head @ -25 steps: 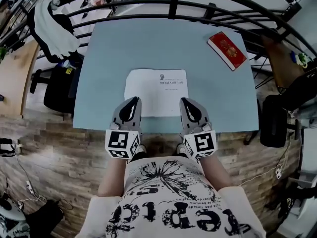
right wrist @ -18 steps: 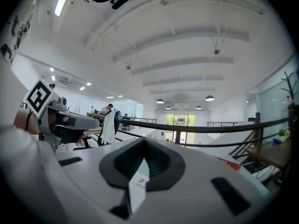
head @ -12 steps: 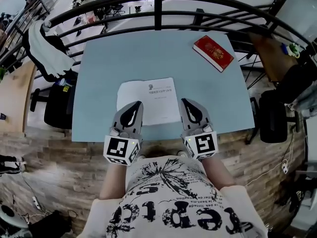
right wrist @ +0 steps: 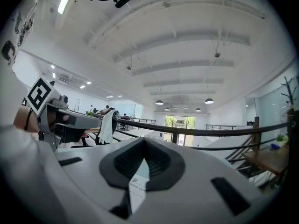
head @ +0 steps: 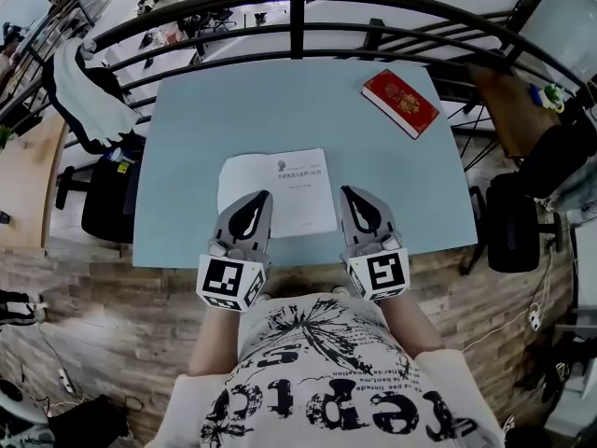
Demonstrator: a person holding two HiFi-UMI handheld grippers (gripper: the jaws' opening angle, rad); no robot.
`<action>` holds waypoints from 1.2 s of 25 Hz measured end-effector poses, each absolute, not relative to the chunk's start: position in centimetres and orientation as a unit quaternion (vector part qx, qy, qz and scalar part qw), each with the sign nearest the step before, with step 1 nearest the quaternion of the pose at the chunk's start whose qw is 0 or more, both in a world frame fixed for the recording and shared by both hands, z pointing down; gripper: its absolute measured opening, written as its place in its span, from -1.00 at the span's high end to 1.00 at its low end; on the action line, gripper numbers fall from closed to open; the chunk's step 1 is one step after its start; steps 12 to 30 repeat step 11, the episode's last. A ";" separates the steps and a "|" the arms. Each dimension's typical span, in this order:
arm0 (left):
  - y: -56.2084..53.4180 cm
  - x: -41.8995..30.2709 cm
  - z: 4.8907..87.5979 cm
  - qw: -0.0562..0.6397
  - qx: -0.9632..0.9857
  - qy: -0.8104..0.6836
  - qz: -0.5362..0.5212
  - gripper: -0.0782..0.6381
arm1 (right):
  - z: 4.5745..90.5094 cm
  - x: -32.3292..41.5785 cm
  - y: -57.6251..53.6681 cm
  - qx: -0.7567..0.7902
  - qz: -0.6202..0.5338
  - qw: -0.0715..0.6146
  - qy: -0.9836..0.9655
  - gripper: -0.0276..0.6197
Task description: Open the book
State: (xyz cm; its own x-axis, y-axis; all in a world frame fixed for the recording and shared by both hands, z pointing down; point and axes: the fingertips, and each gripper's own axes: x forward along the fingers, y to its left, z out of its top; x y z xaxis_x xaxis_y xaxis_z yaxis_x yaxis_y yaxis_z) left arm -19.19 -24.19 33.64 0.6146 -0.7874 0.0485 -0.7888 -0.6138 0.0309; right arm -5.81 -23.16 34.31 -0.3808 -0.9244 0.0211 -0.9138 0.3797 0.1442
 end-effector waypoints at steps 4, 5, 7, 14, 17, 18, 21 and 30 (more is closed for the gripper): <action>-24.2 -19.0 33.9 0.027 0.899 -0.438 0.015 0.72 | 34.5 -5.9 -23.3 0.553 -0.053 0.051 -0.830 0.89; -24.1 -19.0 33.9 0.028 0.899 -0.438 0.015 0.72 | 34.6 -6.0 -23.3 0.552 -0.052 0.051 -0.830 0.89; -24.1 -19.1 33.9 0.029 0.898 -0.438 0.014 0.72 | 34.6 -6.2 -23.2 0.551 -0.052 0.053 -0.831 0.89; -24.1 -19.2 33.9 0.030 0.898 -0.438 0.013 0.72 | 34.7 -6.4 -23.2 0.552 -0.051 0.055 -0.830 0.89; -24.1 -19.2 33.9 0.030 0.898 -0.438 0.013 0.72 | 34.7 -6.4 -23.2 0.552 -0.051 0.055 -0.830 0.89; -24.1 -19.2 33.9 0.030 0.898 -0.438 0.013 0.72 | 34.7 -6.4 -23.2 0.552 -0.051 0.055 -0.830 0.89; -24.1 -19.2 33.9 0.030 0.898 -0.438 0.013 0.72 | 34.7 -6.4 -23.2 0.552 -0.051 0.055 -0.830 0.89; -24.1 -19.2 33.9 0.030 0.898 -0.438 0.013 0.72 | 34.7 -6.4 -23.2 0.552 -0.051 0.055 -0.830 0.89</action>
